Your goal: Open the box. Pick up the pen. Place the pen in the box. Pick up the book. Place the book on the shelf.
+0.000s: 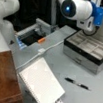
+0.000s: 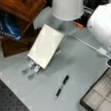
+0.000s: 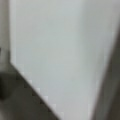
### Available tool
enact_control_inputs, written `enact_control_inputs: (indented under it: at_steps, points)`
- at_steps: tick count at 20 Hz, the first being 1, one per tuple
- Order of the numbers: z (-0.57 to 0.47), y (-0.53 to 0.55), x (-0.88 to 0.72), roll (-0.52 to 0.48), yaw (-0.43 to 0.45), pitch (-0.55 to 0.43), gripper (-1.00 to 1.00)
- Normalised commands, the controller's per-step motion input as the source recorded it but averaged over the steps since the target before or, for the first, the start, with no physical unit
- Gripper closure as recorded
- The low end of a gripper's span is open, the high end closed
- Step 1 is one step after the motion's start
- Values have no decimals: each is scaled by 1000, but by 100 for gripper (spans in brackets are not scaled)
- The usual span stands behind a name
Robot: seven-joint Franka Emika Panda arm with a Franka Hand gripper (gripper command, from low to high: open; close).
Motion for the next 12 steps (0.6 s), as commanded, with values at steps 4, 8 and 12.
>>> enact_control_inputs:
  at_steps: [4,8,12]
  points:
    - [-162,313,-62,87,-277,-87,-100]
    - [-167,335,-7,63,-207,-94,-100]
    - [-146,315,1,59,-143,-95,-100]
